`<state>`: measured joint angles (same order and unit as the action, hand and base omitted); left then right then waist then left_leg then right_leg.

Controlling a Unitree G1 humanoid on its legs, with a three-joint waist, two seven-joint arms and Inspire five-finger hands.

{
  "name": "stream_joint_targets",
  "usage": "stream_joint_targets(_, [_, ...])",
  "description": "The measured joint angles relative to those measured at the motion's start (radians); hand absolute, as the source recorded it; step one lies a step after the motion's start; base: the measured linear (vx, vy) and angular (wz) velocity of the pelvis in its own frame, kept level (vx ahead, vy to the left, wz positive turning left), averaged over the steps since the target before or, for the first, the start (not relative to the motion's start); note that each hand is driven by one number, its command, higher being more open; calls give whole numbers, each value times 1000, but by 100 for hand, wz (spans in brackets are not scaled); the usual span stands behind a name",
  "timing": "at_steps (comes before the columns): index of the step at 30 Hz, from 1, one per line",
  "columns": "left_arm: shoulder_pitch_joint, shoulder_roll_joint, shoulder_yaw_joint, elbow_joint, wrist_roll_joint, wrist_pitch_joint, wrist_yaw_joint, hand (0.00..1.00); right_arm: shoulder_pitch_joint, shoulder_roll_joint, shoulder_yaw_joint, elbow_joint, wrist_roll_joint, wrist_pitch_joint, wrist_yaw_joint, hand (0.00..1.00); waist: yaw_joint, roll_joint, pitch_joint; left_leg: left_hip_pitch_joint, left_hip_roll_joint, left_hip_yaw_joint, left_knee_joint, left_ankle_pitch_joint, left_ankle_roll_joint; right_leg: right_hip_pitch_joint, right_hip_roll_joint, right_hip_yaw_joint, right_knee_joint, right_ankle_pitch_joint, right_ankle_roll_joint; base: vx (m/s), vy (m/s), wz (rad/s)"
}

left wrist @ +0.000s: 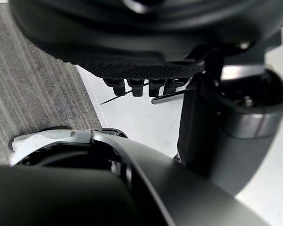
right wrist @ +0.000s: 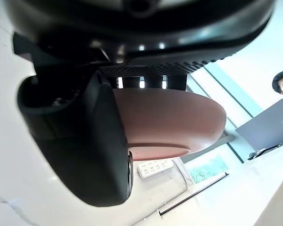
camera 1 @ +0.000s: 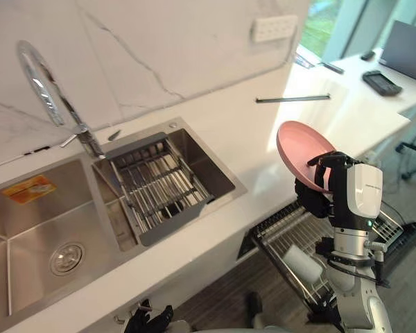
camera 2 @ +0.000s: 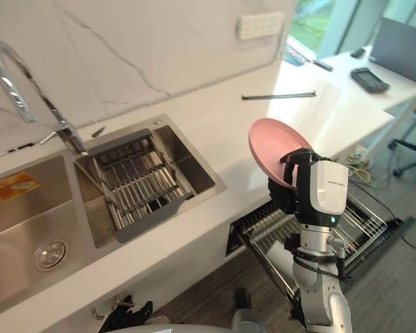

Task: Walk over to the sink, pick up the cup, carry it to the dishwasher, place the cup inside the dishwasher, then close the dishwasher door

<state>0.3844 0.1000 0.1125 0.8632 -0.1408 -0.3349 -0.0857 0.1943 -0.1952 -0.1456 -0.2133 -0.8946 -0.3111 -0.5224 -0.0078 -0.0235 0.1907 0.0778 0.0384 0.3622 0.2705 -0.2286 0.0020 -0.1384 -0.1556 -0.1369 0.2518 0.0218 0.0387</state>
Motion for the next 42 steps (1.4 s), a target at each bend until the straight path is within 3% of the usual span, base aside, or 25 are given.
stream_joint_targets(1, [-9, 0, -1, 4, -18, 16, 5, 100, -8, 0, 15, 22, -12, 1, -20, 0, 13, 0, -2, -3, -25, -42, -20, -23, 9, 8, 11, 29, -60, 15, 11, -186, 46, -77])
stream_joint_targets(2, [-20, 2, -2, 13, -22, 22, 12, 100, -8, 0, 24, 38, -12, 2, -34, 0, 15, 1, -2, 1, -29, -47, -43, -23, 9, 18, 20, 28, -106, 19, 0, -190, 34, -73])
stream_joint_targets(3, [-34, 2, -6, 32, -25, 28, 23, 100, -7, 1, 29, 79, -12, 11, -50, 0, 16, 19, -9, 4, -8, -47, -96, -19, 6, 53, 43, -3, -198, -15, -3, -112, 6, -41])
stream_joint_targets(5, [-69, 16, -6, 62, -26, 28, 48, 100, -10, -4, 29, 124, -12, 55, -56, 0, 15, 36, -9, 11, 36, -53, -134, 1, -7, 53, 73, -42, -90, -5, -21, -53, -3, -17])
stream_joint_targets(7, [-50, 69, -11, 61, -24, 20, 49, 100, 12, -1, 29, 135, -11, 89, -55, 0, 17, -21, -36, 17, -2, -86, -154, 19, -35, 144, 51, -29, -145, -10, -20, 31, -68, -4])
stream_joint_targets(8, [-40, 77, -15, 72, -24, 17, 49, 100, 17, -11, 21, 140, -10, 95, -52, 0, 24, -29, -53, 13, -13, -111, -150, 33, -35, 189, 46, -28, -220, -30, 8, 32, -80, -12])
stream_joint_targets(11, [-35, 74, -27, 101, -24, 24, 50, 100, 22, -15, -22, 139, -2, 110, -23, 0, 18, -7, -76, 16, -14, -162, -170, 75, -21, 199, 63, -42, -252, -14, 11, 48, -43, 1])
stream_joint_targets(14, [-21, 83, -27, 105, -24, 8, 54, 100, 31, -16, -57, 140, 9, 124, 20, 0, 20, -4, -78, 45, -9, -176, -197, 130, -15, 232, 77, -43, -270, -1, 12, 84, -14, 0])
stream_joint_targets(23, [11, 84, -43, 104, 23, -12, 53, 100, 40, 10, -66, 216, 14, 182, 105, 0, 22, 0, -79, 111, -30, -179, -232, 146, -2, 292, 65, -44, -277, -1, 21, 26, 39, 2])
stream_joint_targets(32, [2, 92, -43, 107, 44, 11, 53, 100, 92, 30, -78, 263, 57, 235, 104, 0, 11, 1, -79, 114, -32, -167, -272, 156, -6, 268, 63, -31, -270, -8, 25, -61, 2, -4])
stream_joint_targets(37, [2, 86, -44, 101, 45, 10, 53, 100, 95, 45, -84, 360, 90, 267, 71, 0, 11, 15, -76, 87, -32, -155, -281, 157, -6, 233, 63, -25, -269, -6, 28, 30, 16, -3])
stream_joint_targets(42, [-20, 75, -51, 75, 39, 6, 53, 100, 70, 61, -78, 418, 125, 280, 5, 0, 34, 33, -44, 5, -28, -120, -253, 164, -3, 129, 58, -1, -216, -12, 27, 72, 25, -11])
